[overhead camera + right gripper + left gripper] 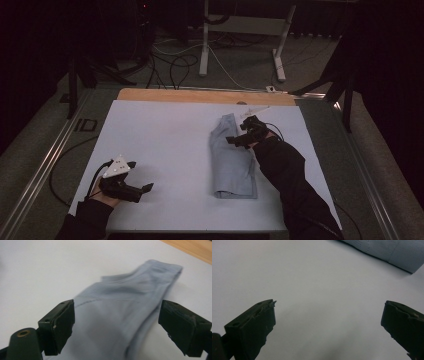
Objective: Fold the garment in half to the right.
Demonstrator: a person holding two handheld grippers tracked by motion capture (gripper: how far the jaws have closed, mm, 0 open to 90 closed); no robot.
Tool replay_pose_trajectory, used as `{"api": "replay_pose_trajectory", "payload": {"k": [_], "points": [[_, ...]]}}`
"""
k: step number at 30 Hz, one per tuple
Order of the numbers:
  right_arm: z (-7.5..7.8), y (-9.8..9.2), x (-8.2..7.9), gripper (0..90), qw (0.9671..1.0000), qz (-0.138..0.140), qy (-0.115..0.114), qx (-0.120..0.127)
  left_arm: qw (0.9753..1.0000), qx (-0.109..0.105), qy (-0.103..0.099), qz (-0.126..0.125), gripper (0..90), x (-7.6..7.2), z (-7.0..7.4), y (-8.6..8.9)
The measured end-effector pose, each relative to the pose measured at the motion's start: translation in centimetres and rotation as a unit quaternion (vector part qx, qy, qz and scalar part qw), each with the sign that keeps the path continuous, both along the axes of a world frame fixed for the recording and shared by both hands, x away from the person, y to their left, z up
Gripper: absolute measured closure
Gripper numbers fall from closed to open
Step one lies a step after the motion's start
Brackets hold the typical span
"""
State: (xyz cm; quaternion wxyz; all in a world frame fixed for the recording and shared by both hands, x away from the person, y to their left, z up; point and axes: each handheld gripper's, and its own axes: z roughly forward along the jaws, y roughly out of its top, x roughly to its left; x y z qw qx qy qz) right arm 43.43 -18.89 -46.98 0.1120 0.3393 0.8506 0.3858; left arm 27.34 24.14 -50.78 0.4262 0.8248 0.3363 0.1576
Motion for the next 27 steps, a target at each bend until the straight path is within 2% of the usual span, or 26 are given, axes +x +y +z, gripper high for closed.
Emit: {"api": "replay_pose_trajectory", "payload": {"k": [2, 3, 7, 9, 12, 14, 15, 16, 17, 20, 24, 25, 27], "points": [[0.2, 0.0, -0.6, 14.1, 1.0000, 0.005, -0.003, 0.001, 1.0000, 0.000, -0.001, 0.000, 0.5, 0.0, 0.0, 0.0], [0.5, 0.0, -1.8, 14.5, 0.9998, 0.015, -0.011, 0.001, 1.0000, 0.001, -0.001, -0.002, 0.5, 0.0, 0.0, 0.0], [1.1, -0.4, -4.0, 14.5, 0.9991, 0.033, -0.022, 0.016, 1.0000, 0.001, -0.002, -0.003, 0.5, 0.0, 0.0, 0.1], [1.2, -0.4, -4.6, 14.6, 0.9989, 0.036, -0.025, 0.018, 1.0000, 0.002, -0.003, -0.003, 0.5, 0.0, 0.0, 0.1], [1.6, -0.9, -6.9, 14.6, 0.9977, 0.051, -0.032, 0.032, 1.0000, 0.002, -0.002, -0.002, 0.5, 0.0, 0.0, 0.2], [1.4, -1.0, -8.1, 14.6, 0.9972, 0.059, -0.032, 0.034, 1.0000, 0.002, -0.003, -0.003, 0.5, 0.0, 0.0, 0.2], [1.4, -1.0, -8.1, 14.6, 0.9972, 0.059, -0.032, 0.034, 1.0000, 0.001, -0.004, -0.003, 0.5, 0.0, 0.1, 0.2], [1.1, -1.2, -9.1, 14.6, 0.9969, 0.063, -0.030, 0.036, 1.0000, -0.001, -0.003, -0.002, 0.5, 0.0, 0.1, 0.2], [1.1, -1.2, -9.1, 14.6, 0.9969, 0.063, -0.030, 0.036, 1.0000, -0.001, -0.004, -0.002, 0.5, 0.0, 0.1, 0.2], [0.2, -1.7, -11.3, 13.7, 0.9964, 0.072, -0.027, 0.036, 1.0000, -0.001, -0.003, -0.003, 0.5, 0.0, 0.0, 0.2], [-0.3, -2.3, -12.7, 13.7, 0.9960, 0.076, -0.015, 0.046, 1.0000, 0.000, -0.003, -0.004, 0.5, -0.1, 0.0, 0.2], [-0.5, -2.4, -13.3, 13.8, 0.9961, 0.077, -0.015, 0.039, 1.0000, 0.003, -0.004, -0.004, 0.5, -0.1, 0.0, 0.2], [-1.0, -2.7, -14.7, 25.4, 0.9956, 0.084, -0.024, 0.033, 1.0000, -0.001, -0.003, -0.004, 0.5, 0.0, 0.1, 0.2]]}}
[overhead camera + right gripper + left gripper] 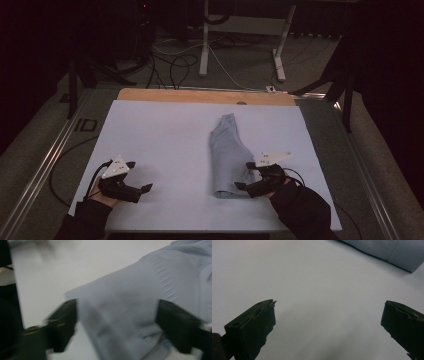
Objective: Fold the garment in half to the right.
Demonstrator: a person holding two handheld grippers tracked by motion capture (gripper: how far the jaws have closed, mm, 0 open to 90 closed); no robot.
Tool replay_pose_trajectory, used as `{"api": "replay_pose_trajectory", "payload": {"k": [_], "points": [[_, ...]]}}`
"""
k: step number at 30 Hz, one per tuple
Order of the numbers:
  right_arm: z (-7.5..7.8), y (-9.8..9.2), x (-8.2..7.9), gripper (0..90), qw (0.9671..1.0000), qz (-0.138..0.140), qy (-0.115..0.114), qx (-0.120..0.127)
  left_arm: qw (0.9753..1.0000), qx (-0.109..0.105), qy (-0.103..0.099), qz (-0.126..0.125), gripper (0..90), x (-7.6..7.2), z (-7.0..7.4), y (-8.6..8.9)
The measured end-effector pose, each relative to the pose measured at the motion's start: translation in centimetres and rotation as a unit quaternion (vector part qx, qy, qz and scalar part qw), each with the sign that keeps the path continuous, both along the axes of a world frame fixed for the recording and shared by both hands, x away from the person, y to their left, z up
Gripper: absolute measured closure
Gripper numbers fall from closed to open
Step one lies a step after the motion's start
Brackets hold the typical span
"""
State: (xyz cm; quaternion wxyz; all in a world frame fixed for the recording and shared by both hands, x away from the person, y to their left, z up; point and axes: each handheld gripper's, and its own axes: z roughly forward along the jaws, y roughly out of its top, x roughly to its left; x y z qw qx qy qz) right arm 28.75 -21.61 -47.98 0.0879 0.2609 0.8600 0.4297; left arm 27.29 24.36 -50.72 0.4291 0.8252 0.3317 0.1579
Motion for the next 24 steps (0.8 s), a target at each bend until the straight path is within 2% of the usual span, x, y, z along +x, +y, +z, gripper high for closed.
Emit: {"api": "replay_pose_trajectory", "payload": {"k": [2, 4, 6, 9, 11, 14, 17, 20, 21, 22, 23, 24], "points": [[-0.3, 0.0, -0.9, 35.0, 0.9999, 0.010, -0.003, 0.009, 1.0000, 0.001, -0.001, -0.001, 0.5, 0.0, 0.0, -0.1], [-0.6, 0.4, -1.4, 37.1, 0.9997, 0.020, -0.011, -0.003, 1.0000, 0.003, 0.001, -0.002, 0.5, 0.0, -0.1, -0.1], [-1.2, 0.6, -1.6, 43.6, 0.9995, 0.028, -0.009, -0.013, 1.0000, 0.003, 0.002, -0.003, 0.5, -0.1, -0.1, -0.2], [-2.6, 0.6, -1.8, 49.8, 0.9977, 0.042, -0.003, -0.053, 1.0000, 0.005, 0.001, -0.005, 0.5, -0.1, -0.2, -0.1], [-3.5, 0.4, -1.7, 52.7, 0.9967, 0.047, 0.007, -0.066, 1.0000, 0.003, 0.003, -0.004, 0.5, 0.0, -0.2, -0.1], [-4.3, 0.3, -1.6, 59.0, 0.9943, 0.049, 0.006, -0.094, 1.0000, 0.005, 0.004, -0.006, 0.5, -0.1, -0.3, -0.2], [-4.3, 0.1, -1.4, 71.2, 0.9948, 0.036, 0.003, -0.095, 1.0000, 0.004, 0.004, -0.006, 0.5, 0.0, -0.3, -0.2], [-4.3, 0.1, -1.4, 81.1, 0.9921, 0.047, -0.018, -0.115, 1.0000, 0.004, 0.005, -0.006, 0.5, 0.0, -0.3, -0.2], [-4.2, 0.1, -1.4, 85.9, 0.9937, 0.031, -0.008, -0.108, 1.0000, 0.003, 0.005, -0.006, 0.5, 0.0, -0.3, -0.1], [-4.2, 0.0, -1.3, 87.2, 0.9933, 0.033, -0.014, -0.110, 1.0000, 0.003, 0.005, -0.005, 0.5, 0.0, -0.3, -0.2], [-4.1, -0.1, -1.3, 88.2, 0.9938, 0.031, -0.007, -0.106, 1.0000, 0.004, 0.004, -0.006, 0.5, 0.0, -0.3, -0.2], [-4.0, -0.2, -1.3, 88.6, 0.9929, 0.042, -0.010, -0.110, 1.0000, 0.005, 0.004, -0.006, 0.5, 0.0, -0.3, -0.2]]}}
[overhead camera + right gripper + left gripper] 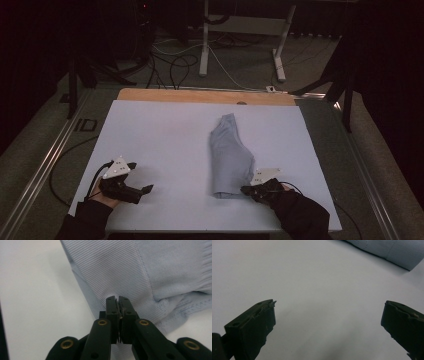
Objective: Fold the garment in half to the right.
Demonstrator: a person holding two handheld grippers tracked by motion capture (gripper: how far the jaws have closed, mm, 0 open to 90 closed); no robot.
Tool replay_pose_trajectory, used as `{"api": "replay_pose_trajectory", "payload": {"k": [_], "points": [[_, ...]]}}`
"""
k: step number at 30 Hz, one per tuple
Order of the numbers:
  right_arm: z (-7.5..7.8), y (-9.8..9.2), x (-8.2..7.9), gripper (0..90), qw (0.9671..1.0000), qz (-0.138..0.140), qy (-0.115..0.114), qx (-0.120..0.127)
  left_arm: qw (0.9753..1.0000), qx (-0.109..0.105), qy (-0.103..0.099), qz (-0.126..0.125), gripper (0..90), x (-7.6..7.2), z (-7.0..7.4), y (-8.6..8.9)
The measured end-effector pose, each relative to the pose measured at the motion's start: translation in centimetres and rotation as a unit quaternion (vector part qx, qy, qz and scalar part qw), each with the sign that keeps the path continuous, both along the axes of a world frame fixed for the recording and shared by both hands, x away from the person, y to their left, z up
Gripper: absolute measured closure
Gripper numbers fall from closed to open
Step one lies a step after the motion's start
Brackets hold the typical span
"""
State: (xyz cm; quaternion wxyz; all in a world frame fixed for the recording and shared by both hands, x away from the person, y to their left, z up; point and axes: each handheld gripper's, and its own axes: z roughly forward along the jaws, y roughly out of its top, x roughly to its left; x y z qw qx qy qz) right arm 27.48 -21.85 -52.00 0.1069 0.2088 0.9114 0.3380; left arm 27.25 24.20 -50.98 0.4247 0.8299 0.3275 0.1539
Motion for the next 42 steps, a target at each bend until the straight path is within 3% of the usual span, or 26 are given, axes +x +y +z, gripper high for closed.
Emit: {"api": "replay_pose_trajectory", "payload": {"k": [9, 21, 29, 33, 34, 36, 39, 42], "points": [[1.6, -1.7, -0.5, 89.0, 0.9998, -0.010, -0.007, 0.019, 1.0000, -0.002, -0.003, 0.001, 0.5, 0.0, 0.1, 0.1], [1.0, -3.2, -0.9, 89.0, 0.9997, -0.019, 0.008, 0.016, 1.0000, 0.001, -0.003, 0.002, 0.5, 0.0, 0.1, 0.2], [-0.2, -3.5, -1.0, 88.5, 0.9991, -0.007, 0.038, 0.017, 1.0000, -0.002, -0.002, 0.005, 0.5, 0.0, 0.1, 0.4], [-0.3, -3.5, -1.0, 87.1, 0.9992, -0.005, 0.035, 0.017, 1.0000, -0.001, -0.003, 0.003, 0.5, 0.0, 0.1, 0.3], [-0.3, -3.5, -1.0, 86.4, 0.9992, -0.004, 0.035, 0.018, 1.0000, -0.001, -0.002, 0.003, 0.5, 0.0, 0.1, 0.3], [-0.4, -3.6, -0.9, 76.8, 0.9985, 0.003, 0.045, 0.029, 1.0000, 0.000, -0.003, 0.003, 0.5, 0.0, 0.1, 0.2], [-0.4, -3.3, -1.2, 70.3, 0.9990, 0.009, 0.037, 0.023, 1.0000, 0.000, -0.003, 0.002, 0.5, 0.0, 0.1, 0.2], [-0.2, -3.2, -1.2, 65.0, 0.9986, 0.013, 0.043, 0.026, 1.0000, 0.000, -0.004, 0.003, 0.5, 0.0, 0.2, 0.3]]}}
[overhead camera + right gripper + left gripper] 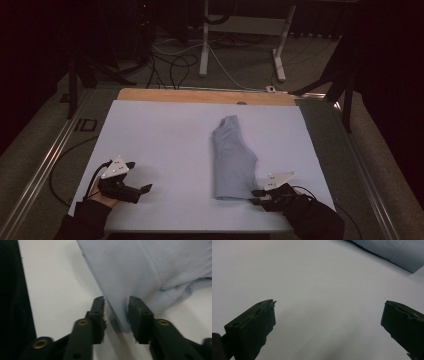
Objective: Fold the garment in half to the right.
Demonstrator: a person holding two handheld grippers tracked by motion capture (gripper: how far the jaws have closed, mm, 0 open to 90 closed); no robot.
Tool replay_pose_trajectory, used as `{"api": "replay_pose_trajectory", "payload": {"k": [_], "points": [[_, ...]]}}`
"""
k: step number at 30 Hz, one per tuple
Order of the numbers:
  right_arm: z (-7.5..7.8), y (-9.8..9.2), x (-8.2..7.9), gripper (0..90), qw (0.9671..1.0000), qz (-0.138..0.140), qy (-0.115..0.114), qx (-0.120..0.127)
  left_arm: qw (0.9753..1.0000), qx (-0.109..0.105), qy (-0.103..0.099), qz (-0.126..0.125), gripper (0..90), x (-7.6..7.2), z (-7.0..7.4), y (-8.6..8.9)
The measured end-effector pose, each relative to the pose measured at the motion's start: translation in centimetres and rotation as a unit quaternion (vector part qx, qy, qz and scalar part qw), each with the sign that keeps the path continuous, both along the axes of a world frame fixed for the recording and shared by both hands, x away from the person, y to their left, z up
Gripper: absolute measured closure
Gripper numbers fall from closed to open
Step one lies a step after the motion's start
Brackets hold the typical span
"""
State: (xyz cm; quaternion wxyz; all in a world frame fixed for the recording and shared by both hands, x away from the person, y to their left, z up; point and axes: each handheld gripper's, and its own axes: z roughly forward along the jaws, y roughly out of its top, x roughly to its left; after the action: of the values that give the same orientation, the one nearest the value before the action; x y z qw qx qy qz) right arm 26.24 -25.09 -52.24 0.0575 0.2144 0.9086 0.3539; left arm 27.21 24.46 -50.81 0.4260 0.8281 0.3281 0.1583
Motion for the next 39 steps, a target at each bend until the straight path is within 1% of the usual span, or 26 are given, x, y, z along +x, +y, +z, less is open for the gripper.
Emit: {"api": "replay_pose_trajectory", "payload": {"k": [2, 3, 4, 6, 7, 10, 11, 12, 13, 14, 15, 16, 18, 20, 21, 23, 24, 25, 27, 28, 32, 34, 38, 39], "points": [[0.2, 0.1, 0.0, 58.8, 0.9999, 0.009, -0.001, 0.004, 1.0000, 0.000, 0.000, 0.000, 0.5, 0.0, 0.0, 0.0], [0.3, 0.2, 0.0, 54.9, 0.9999, 0.012, -0.001, 0.012, 1.0000, -0.001, 0.000, 0.000, 0.5, 0.0, 0.0, 0.0], [0.5, 0.3, 0.0, 49.7, 0.9998, 0.014, -0.001, 0.016, 1.0000, -0.002, 0.000, 0.000, 0.5, 0.0, 0.0, 0.0], [1.0, 0.4, 0.0, 42.7, 0.9996, 0.016, -0.005, 0.023, 1.0000, 0.001, -0.002, -0.002, 0.5, 0.0, 0.1, 0.0], [1.2, 0.4, 0.0, 38.3, 0.9994, 0.015, -0.006, 0.031, 1.0000, 0.001, -0.002, -0.001, 0.5, 0.0, 0.1, 0.0], [2.1, 0.3, 0.6, 29.4, 0.9983, -0.004, -0.011, 0.057, 1.0000, -0.002, -0.001, 0.000, 0.5, 0.0, 0.1, 0.0], [2.3, 0.3, 0.8, 23.3, 0.9980, -0.008, -0.012, 0.061, 1.0000, 0.000, -0.002, -0.002, 0.5, -0.1, 0.1, 0.0], [2.5, 0.3, 1.0, 18.3, 0.9978, -0.004, -0.015, 0.064, 1.0000, -0.001, -0.003, -0.003, 0.5, -0.1, 0.1, 0.0], [2.7, 0.4, 1.1, 14.5, 0.9975, -0.006, -0.022, 0.067, 1.0000, -0.002, -0.003, -0.002, 0.5, -0.1, 0.1, 0.1], [2.8, 0.5, 1.3, 13.5, 0.9971, -0.011, -0.027, 0.070, 1.0000, -0.004, -0.002, -0.001, 0.5, -0.1, 0.1, 0.1], [2.9, 0.5, 1.5, 11.0, 0.9965, -0.015, -0.023, 0.079, 1.0000, -0.004, -0.002, -0.001, 0.5, 0.0, 0.1, 0.1], [3.0, 0.5, 1.7, 9.2, 0.9957, -0.016, -0.025, 0.087, 1.0000, -0.004, -0.002, -0.002, 0.5, 0.0, 0.1, 0.1], [3.1, 0.4, 1.9, 9.2, 0.9937, -0.021, -0.036, 0.104, 1.0000, -0.004, -0.002, -0.004, 0.5, 0.0, 0.1, 0.1], [3.1, 0.3, 2.2, 9.1, 0.9922, -0.023, -0.044, 0.115, 1.0000, -0.006, -0.002, -0.006, 0.5, -0.1, 0.0, 0.1], [3.1, 0.3, 2.3, 8.9, 0.9912, -0.026, -0.043, 0.123, 0.9999, -0.008, -0.004, -0.008, 0.5, -0.1, 0.1, 0.1], [3.0, 0.1, 2.4, 8.8, 0.9897, -0.038, -0.054, 0.127, 0.9999, -0.007, -0.005, -0.011, 0.5, -0.1, 0.1, 0.1], [3.0, -0.1, 2.6, 8.7, 0.9890, -0.043, -0.054, 0.131, 0.9999, -0.009, -0.006, -0.012, 0.5, -0.1, 0.1, 0.1], [2.9, -0.2, 2.6, 8.7, 0.9879, -0.048, -0.059, 0.135, 0.9998, -0.012, -0.006, -0.012, 0.5, -0.2, 0.1, 0.1], [2.8, -0.5, 2.7, 8.7, 0.9871, -0.054, -0.058, 0.139, 0.9998, -0.010, -0.007, -0.015, 0.5, -0.2, 0.1, 0.1], [2.7, -0.6, 2.7, 8.6, 0.9862, -0.059, -0.063, 0.141, 0.9998, -0.011, -0.008, -0.017, 0.5, -0.2, 0.1, 0.1], [2.5, -1.2, 2.6, 8.5, 0.9854, -0.072, -0.070, 0.137, 0.9997, -0.013, -0.010, -0.018, 0.5, -0.3, 0.2, 0.2], [2.4, -1.5, 2.5, 8.5, 0.9858, -0.074, -0.072, 0.133, 0.9997, -0.013, -0.009, -0.019, 0.5, -0.3, 0.2, 0.3], [1.8, -2.0, 2.4, 8.5, 0.9853, -0.090, -0.063, 0.131, 0.9997, -0.016, -0.009, -0.018, 0.5, -0.4, 0.2, 0.4], [1.6, -2.2, 2.4, 8.5, 0.9856, -0.090, -0.062, 0.129, 0.9997, -0.017, -0.008, -0.017, 0.5, -0.4, 0.2, 0.5]]}}
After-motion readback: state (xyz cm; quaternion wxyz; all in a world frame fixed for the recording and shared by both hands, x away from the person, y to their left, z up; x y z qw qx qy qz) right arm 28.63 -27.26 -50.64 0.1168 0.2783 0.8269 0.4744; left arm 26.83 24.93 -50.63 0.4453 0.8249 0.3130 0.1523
